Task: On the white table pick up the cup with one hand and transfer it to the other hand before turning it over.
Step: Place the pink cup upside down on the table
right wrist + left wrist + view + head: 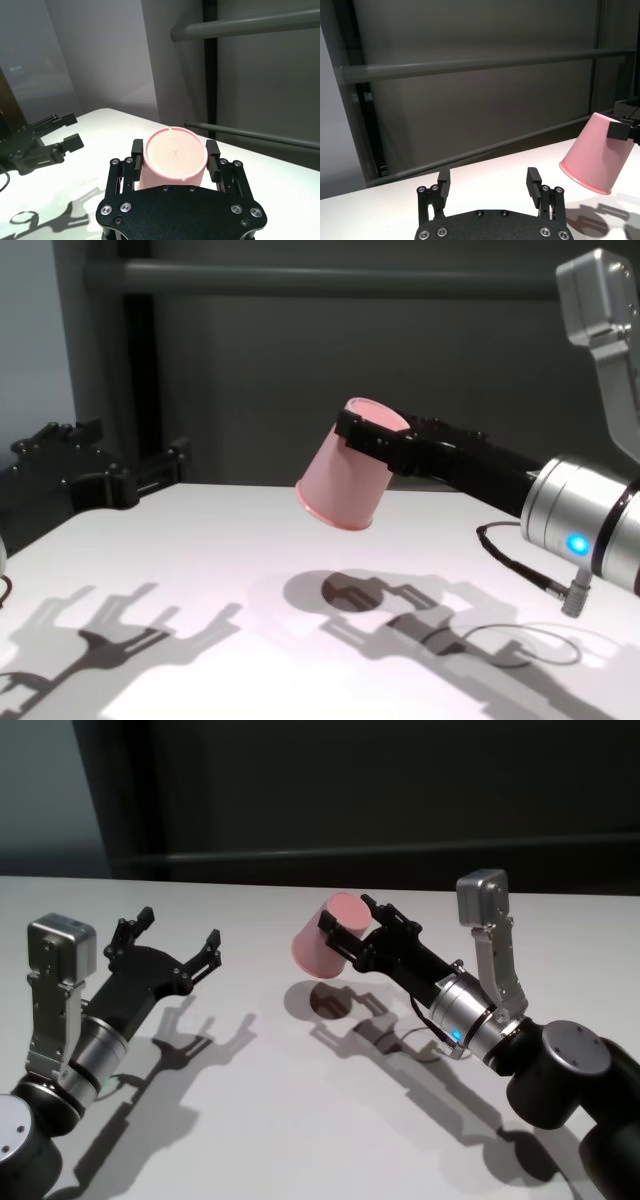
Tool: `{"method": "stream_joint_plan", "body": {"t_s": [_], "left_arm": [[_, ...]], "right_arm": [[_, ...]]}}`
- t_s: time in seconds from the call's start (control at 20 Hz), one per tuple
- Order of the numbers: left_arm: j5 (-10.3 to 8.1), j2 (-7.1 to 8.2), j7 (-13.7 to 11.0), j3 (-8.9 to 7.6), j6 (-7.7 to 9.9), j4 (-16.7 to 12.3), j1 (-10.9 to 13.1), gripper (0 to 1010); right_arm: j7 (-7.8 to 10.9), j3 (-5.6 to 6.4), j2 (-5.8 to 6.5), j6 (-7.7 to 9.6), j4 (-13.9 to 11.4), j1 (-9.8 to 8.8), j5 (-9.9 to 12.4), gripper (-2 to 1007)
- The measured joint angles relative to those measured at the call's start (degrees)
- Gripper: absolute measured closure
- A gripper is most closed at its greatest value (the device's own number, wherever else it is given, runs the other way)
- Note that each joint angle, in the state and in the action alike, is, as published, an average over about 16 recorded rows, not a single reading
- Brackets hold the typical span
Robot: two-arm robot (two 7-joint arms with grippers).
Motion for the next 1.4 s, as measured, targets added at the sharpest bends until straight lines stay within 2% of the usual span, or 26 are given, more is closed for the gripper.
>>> {"method": "stream_joint_plan", "body": {"t_s": [0.35, 0.7, 1.4], "left_arm": [[0.0, 0.0, 0.0, 0.0, 0.0, 0.0, 0.0, 9], [0.0, 0.0, 0.0, 0.0, 0.0, 0.0, 0.0, 9], [0.0, 0.0, 0.0, 0.0, 0.0, 0.0, 0.0, 9]], "right_arm": [[-0.57, -0.61, -0.39, 1.15, 1.19, 0.55, -2.89, 273], [-0.4, -0.94, -0.71, 2.83, 1.84, 1.13, -4.74, 272], [2.27, -1.85, -1.4, 8.1, 3.41, 3.61, -7.08, 273]]}}
